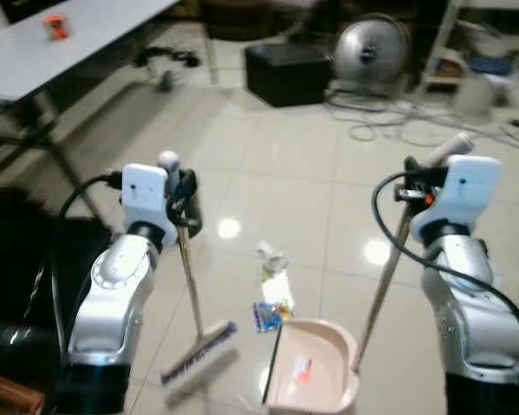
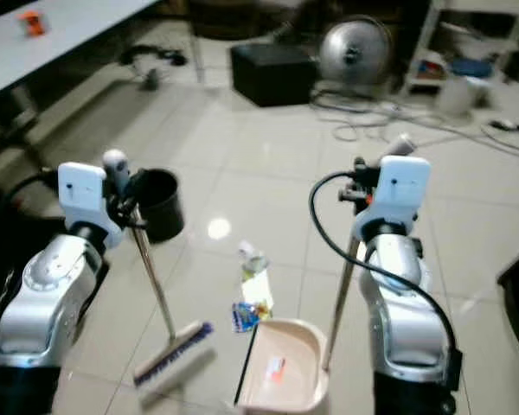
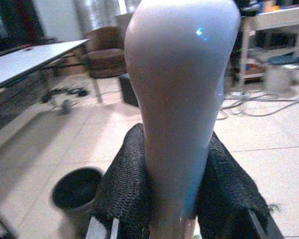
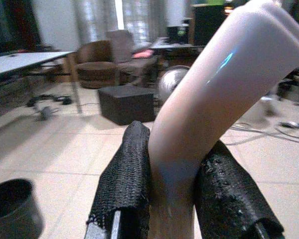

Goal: Sweep floor

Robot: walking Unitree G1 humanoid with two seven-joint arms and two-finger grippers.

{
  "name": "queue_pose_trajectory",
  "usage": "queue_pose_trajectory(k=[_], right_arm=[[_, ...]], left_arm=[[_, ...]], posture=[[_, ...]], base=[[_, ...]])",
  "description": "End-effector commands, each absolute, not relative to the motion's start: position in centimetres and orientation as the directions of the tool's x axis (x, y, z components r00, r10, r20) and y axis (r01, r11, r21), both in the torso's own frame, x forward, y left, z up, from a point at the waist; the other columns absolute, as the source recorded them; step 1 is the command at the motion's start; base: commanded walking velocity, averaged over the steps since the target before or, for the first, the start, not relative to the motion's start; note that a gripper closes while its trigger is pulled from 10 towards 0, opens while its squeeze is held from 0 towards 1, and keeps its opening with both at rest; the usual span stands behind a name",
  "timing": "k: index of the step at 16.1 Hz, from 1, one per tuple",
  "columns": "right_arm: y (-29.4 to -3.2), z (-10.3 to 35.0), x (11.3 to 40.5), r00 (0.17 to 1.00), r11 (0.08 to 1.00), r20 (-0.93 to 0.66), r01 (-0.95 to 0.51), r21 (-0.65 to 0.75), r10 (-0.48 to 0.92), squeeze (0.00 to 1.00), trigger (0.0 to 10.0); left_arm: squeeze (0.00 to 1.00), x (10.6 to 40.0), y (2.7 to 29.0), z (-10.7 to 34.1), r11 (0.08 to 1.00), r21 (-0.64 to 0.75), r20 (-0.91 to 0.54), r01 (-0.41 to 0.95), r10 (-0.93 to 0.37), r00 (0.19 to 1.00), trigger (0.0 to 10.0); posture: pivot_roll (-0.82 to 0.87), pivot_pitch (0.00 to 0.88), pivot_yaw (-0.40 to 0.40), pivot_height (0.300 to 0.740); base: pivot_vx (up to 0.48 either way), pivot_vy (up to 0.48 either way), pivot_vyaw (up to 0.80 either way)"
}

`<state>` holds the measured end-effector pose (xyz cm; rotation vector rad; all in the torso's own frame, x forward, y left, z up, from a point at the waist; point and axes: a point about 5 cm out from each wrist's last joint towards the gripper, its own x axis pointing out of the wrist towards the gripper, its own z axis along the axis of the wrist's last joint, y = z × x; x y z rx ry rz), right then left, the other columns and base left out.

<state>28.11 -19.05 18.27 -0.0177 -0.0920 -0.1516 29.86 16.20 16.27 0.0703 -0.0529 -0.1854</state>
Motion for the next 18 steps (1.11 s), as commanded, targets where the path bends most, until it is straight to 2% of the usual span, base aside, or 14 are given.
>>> queue_pose_trajectory(k=[1,18], right_arm=[[-18.68,18.97,28.1,0.983,0.99,0.124,0.139,-0.011,-0.136,0.0,10.0],[-18.31,18.94,28.08,0.986,0.994,0.129,0.112,-0.021,-0.108,0.0,10.0]], left_arm=[[0.0,29.89,16.63,17.02,0.983,0.082,0.086,0.167,-0.174,0.981,10.0],[0.0,29.79,16.58,16.83,0.981,0.072,0.088,0.181,-0.187,0.978,10.0]], posture=[[0.01,0.006,0.05,0.74],[0.01,0.014,0.051,0.74]], base=[[0.296,0.0,-0.43],[0.314,0.0,0.0]])
